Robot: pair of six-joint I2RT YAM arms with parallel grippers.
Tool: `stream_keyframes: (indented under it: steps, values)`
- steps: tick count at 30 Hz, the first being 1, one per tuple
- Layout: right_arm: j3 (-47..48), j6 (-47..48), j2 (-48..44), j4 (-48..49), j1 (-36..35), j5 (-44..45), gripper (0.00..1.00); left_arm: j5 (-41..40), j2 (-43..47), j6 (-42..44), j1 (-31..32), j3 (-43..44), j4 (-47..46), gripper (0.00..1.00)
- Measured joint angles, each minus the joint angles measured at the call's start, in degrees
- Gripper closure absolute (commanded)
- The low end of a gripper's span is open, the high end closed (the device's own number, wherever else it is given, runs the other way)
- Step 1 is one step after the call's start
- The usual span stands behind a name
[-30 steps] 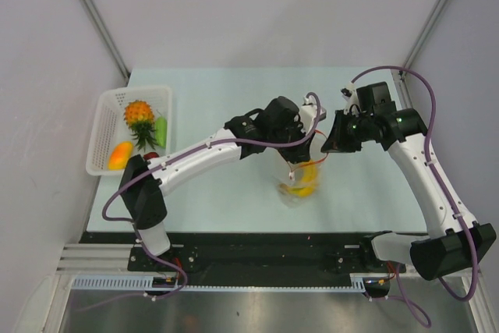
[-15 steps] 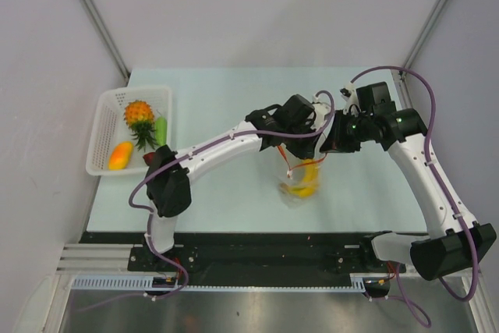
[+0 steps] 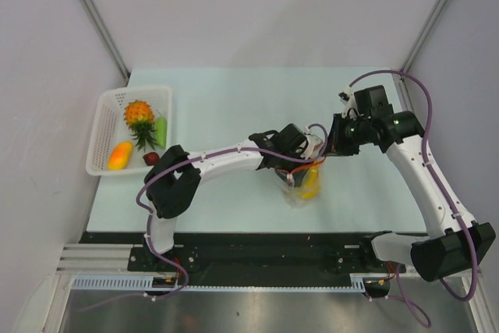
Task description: Open the zip-top bag and remove the fake food
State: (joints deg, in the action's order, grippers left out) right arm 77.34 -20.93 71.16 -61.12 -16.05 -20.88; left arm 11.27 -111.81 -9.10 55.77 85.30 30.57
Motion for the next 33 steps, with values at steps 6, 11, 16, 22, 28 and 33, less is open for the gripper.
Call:
stream_keyframes:
  steps: [6, 11, 16, 22, 28, 33]
  values:
    - [-1.6, 0.0, -0.7, 0.4, 0.0, 0.0, 1.00, 2.9, 0.1, -1.3, 0.2, -1.4, -5.0, 0.43]
    - [-2.3, -0.1, -1.9, 0.6, 0.0, 0.0, 1.00, 5.1, 0.1, -2.0, 0.2, -2.2, -8.3, 0.40]
    - [-2.4, -0.3, -2.1, 0.6, 0.0, 0.0, 1.00, 7.4, 0.1, -1.8, 0.3, -2.6, -9.9, 0.38]
    - [-2.5, -0.5, -2.1, 0.6, 0.0, 0.0, 1.00, 9.0, -0.2, -1.4, 0.4, -3.5, -11.7, 0.41]
    - [-2.7, -0.5, -2.1, 0.6, 0.0, 0.0, 1.00, 10.2, -1.5, -1.4, 0.4, -4.6, -14.3, 0.43]
    - [-3.5, -0.7, -2.1, 0.6, 0.0, 0.0, 1.00, 10.4, -2.1, -1.4, 0.4, -5.9, -15.8, 0.54]
